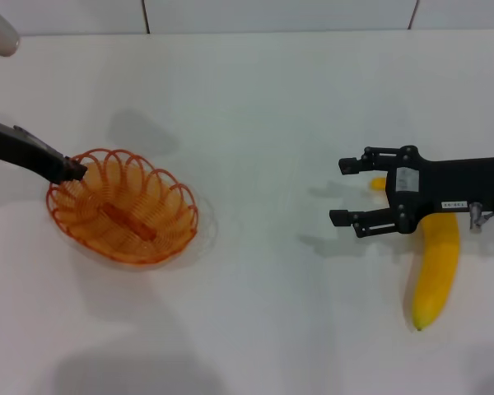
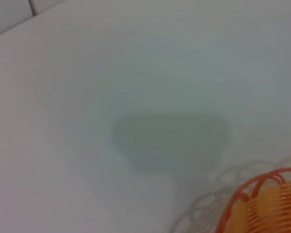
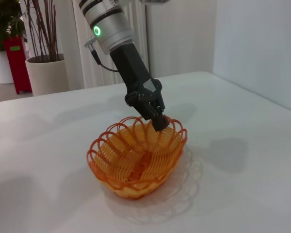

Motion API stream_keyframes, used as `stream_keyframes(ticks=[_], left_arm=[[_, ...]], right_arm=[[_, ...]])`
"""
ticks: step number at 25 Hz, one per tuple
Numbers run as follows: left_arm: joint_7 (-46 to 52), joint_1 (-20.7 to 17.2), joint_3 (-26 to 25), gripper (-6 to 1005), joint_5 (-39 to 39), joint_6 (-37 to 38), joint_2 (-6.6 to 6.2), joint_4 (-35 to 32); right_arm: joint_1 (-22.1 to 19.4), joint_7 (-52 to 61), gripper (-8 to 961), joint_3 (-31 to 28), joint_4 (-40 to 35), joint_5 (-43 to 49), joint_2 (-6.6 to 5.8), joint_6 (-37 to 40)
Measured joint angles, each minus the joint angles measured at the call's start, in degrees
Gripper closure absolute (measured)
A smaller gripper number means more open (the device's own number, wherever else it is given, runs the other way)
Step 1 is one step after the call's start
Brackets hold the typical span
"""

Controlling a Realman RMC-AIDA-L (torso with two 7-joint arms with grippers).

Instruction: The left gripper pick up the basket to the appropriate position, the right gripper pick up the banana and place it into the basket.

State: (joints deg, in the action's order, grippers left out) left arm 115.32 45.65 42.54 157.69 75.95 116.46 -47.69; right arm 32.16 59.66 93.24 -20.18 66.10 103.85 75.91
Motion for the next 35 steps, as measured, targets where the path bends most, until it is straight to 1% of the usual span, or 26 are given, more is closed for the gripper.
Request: stream_keyframes(ticks=[2, 13, 18, 24, 35], left_arm=[[0.1, 0.1, 0.0, 898, -0.5, 0.1, 0.10, -0.1], [0.2, 0.3, 0.0, 903, -5.7, 0.1, 0.26, 0.2], [0.2, 0.0, 0.0, 911, -8.3, -0.1, 0.33, 0.6], [-0.3, -1.0, 0.0, 918, -12.3, -1.2, 0.38, 2.5], [-1.1, -1.7, 0.0, 925, -16.4, -3.4, 0.45, 4.6]], right_arm=[[0.0, 0.0, 90, 0.0, 0.1, 0.0, 0.02, 0.0], [0.2, 0.0, 90, 0.1, 0.2, 0.0, 0.16, -0.3], [0.3, 0.0, 91, 0.1, 0.1, 0.3, 0.54, -1.6], [0.3, 0.0, 92, -0.4, 0.0, 0.7, 0.57, -1.7], [-0.1, -0.6, 93, -6.0, -0.1, 1.0, 0.27, -1.6]])
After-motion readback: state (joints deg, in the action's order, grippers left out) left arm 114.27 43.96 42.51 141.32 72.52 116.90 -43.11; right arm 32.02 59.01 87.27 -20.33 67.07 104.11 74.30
